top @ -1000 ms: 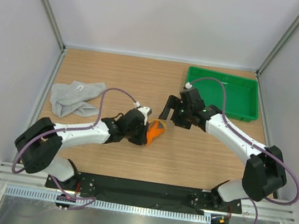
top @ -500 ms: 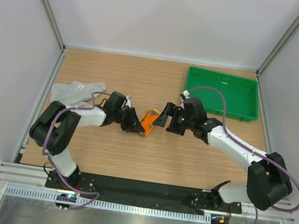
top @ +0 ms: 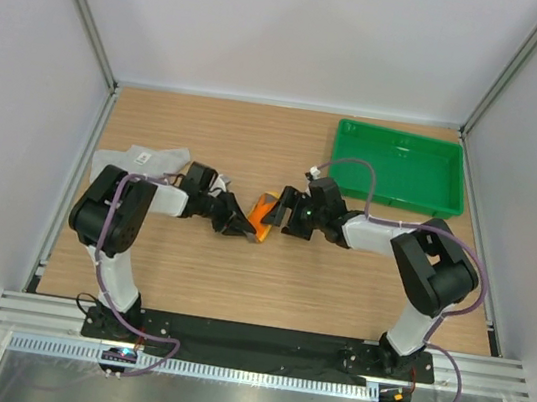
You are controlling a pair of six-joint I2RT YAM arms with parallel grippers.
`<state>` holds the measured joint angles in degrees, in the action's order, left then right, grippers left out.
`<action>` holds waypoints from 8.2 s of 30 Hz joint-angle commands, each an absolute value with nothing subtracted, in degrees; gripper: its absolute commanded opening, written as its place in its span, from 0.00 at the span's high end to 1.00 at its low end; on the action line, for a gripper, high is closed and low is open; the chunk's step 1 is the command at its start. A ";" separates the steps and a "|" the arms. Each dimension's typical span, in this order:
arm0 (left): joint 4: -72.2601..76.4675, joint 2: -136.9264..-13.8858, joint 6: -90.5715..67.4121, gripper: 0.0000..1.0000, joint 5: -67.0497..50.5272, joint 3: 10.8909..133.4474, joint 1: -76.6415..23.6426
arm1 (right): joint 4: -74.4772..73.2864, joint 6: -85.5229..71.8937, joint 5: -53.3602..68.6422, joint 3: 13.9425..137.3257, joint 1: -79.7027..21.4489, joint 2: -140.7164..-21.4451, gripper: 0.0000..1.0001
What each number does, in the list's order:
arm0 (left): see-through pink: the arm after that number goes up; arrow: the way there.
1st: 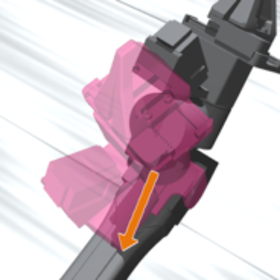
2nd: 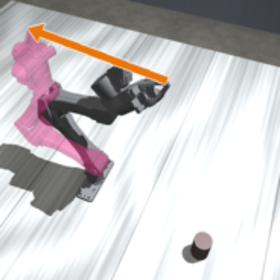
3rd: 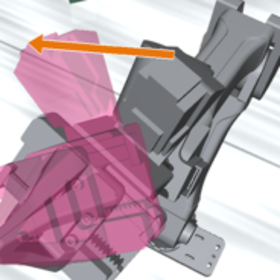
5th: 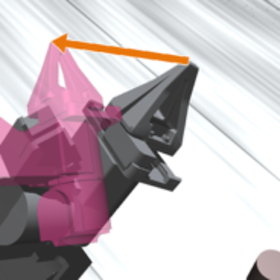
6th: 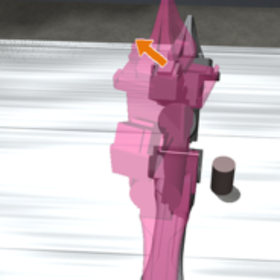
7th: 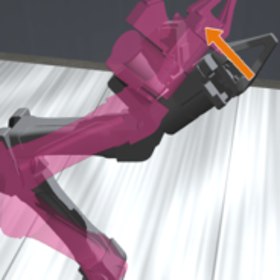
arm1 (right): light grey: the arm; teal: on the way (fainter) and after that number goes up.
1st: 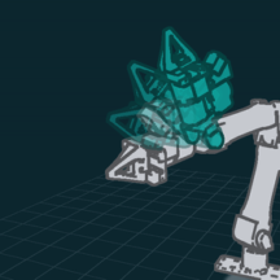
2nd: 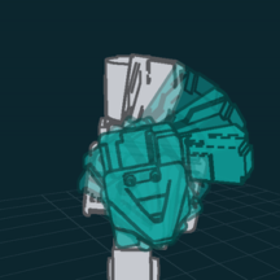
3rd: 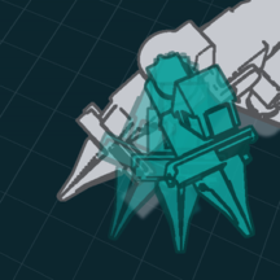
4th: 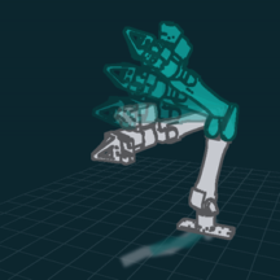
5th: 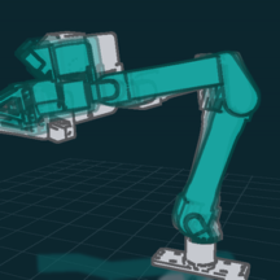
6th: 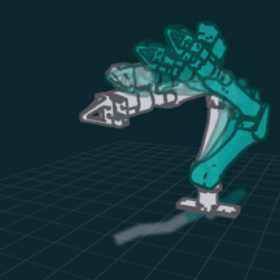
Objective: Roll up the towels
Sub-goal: Place the rolled towel into the container, then move the towel to the center of the board, then flatten the towel
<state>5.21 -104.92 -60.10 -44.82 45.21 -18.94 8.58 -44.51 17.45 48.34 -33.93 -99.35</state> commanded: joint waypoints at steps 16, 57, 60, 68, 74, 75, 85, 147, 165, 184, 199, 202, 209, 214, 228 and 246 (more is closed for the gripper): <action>0.79 -105.65 -60.03 0.97 -45.70 47.73 -16.79 | 22.94 -44.39 15.21 58.61 -37.97 -111.28 0.83; -25.58 -73.39 -39.55 0.56 -35.51 48.52 -16.70 | -47.89 -8.00 40.35 118.73 3.96 -140.00 0.99; -25.58 -73.39 -39.55 0.56 -35.33 48.52 -16.70 | -49.48 -6.95 38.06 120.14 2.99 -141.06 0.99; -25.84 -72.60 -39.20 0.56 -32.44 48.43 -16.79 | -51.77 -5.80 32.26 121.73 0.18 -142.39 0.76; -27.60 -72.33 -38.32 0.56 -30.68 49.13 -16.79 | -51.06 -7.38 27.78 121.46 0.09 -137.47 0.41; -27.77 -72.33 -38.15 0.57 -30.24 49.30 -16.79 | -50.98 -7.56 27.51 121.46 0.09 -136.76 0.35; -30.06 -71.98 -36.92 0.57 -26.73 50.45 -16.79 | -53.00 -9.31 21.62 123.05 0.18 -128.85 0.18; -42.87 -80.82 -22.39 0.01 27.25 71.14 -11.07 | -22.22 -27.08 29.71 53.70 -14.59 -49.75 0.00; -37.27 -97.29 -34.89 0.17 19.86 65.12 -11.25 | -25.40 -26.28 29.62 54.23 -14.68 -50.71 0.00; -32.96 -104.95 -36.12 1.00 20.23 68.21 -11.25 | -23.82 -26.63 29.62 51.42 -14.94 -54.22 0.01; -58.79 -47.60 -47.81 1.00 12.58 51.60 -30.94 | -20.04 -28.83 18.89 78.20 -37.44 -95.86 0.04; -63.01 -42.56 -49.74 1.00 9.68 48.96 -30.94 | -20.83 -28.92 19.16 88.04 -39.37 -106.15 0.05; -70.22 -33.76 -50.01 1.00 10.54 49.30 -30.94 | -33.74 -27.25 12.76 108.71 -42.01 -124.97 0.07; -70.76 -31.73 -49.31 1.00 10.64 47.90 -30.94 | -27.98 -28.48 16.07 99.68 -42.97 -122.71 0.09; -69.96 -30.41 -48.60 1.00 10.02 47.73 -30.94 | -27.77 -27.51 20.57 98.35 -50.62 -127.09 0.42; -70.05 -29.27 -48.78 1.00 10.20 47.73 -30.94 | -31.29 -26.01 12.83 96.24 -50.71 -125.33 0.55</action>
<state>-70.17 -29.89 -49.06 10.22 47.79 -31.00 -30.41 -26.68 14.57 97.78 -50.57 -127.55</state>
